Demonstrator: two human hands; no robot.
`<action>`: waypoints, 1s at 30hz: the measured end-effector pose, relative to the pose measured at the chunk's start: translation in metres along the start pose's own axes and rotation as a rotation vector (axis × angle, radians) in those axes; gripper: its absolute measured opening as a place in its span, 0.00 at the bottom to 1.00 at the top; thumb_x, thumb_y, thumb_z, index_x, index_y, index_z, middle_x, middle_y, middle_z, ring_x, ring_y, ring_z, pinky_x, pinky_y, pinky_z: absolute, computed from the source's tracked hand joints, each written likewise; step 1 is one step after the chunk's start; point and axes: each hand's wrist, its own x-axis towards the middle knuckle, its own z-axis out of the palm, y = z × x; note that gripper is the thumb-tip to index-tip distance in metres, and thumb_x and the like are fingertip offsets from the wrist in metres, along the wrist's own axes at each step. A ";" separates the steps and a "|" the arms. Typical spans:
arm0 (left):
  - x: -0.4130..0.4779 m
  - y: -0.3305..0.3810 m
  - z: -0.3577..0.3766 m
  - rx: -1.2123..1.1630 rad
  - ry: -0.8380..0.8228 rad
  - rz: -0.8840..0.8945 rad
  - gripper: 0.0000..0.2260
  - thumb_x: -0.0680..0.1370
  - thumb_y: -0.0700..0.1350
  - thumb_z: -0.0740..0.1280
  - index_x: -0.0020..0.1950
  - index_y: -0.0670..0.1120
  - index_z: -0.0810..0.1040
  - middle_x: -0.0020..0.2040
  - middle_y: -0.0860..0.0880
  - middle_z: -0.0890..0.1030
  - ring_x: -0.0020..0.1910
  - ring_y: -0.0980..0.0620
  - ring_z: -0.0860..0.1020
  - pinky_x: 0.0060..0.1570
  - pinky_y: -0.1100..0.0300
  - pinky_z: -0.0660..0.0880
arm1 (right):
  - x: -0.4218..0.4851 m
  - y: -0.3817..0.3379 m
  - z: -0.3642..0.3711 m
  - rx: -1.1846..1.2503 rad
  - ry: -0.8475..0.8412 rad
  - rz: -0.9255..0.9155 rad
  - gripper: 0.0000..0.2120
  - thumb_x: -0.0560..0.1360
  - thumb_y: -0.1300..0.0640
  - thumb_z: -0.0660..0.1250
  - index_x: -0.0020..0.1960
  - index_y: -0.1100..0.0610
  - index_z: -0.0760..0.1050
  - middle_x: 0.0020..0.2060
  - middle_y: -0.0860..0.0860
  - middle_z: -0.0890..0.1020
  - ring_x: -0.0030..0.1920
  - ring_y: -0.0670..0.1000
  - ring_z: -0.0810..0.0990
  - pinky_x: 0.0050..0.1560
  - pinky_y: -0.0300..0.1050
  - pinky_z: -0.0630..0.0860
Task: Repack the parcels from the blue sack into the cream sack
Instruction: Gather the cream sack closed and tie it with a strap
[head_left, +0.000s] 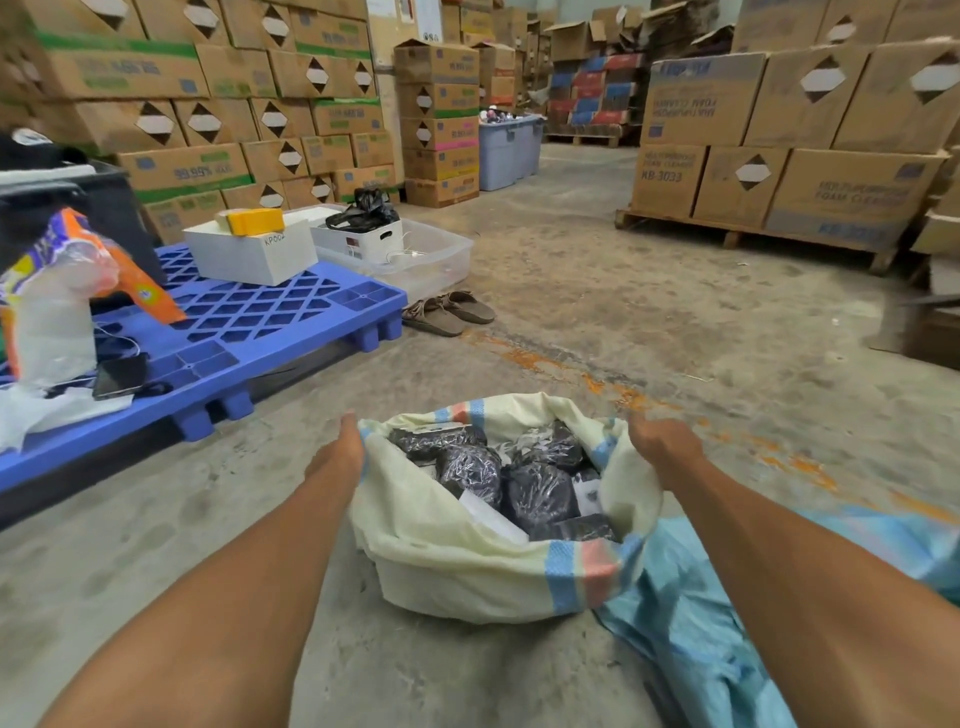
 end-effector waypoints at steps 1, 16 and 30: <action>-0.001 0.008 0.004 -0.022 -0.071 -0.014 0.40 0.74 0.73 0.51 0.65 0.41 0.77 0.61 0.40 0.80 0.59 0.40 0.79 0.63 0.48 0.72 | 0.007 -0.006 0.004 -0.045 -0.016 -0.032 0.30 0.78 0.39 0.59 0.63 0.64 0.76 0.60 0.60 0.80 0.47 0.59 0.78 0.46 0.48 0.76; 0.006 0.079 0.010 -0.274 -0.297 0.279 0.12 0.83 0.46 0.61 0.61 0.39 0.74 0.45 0.43 0.79 0.38 0.48 0.78 0.36 0.54 0.78 | 0.010 -0.087 0.004 0.339 0.063 -0.272 0.10 0.78 0.55 0.68 0.50 0.63 0.80 0.44 0.58 0.81 0.42 0.58 0.79 0.37 0.46 0.70; -0.079 0.116 0.000 0.058 -0.244 0.668 0.16 0.82 0.53 0.61 0.58 0.42 0.76 0.60 0.42 0.77 0.56 0.45 0.75 0.55 0.55 0.71 | -0.053 -0.112 -0.043 0.455 -0.044 -0.419 0.09 0.75 0.53 0.71 0.48 0.57 0.84 0.42 0.52 0.80 0.43 0.53 0.77 0.40 0.44 0.71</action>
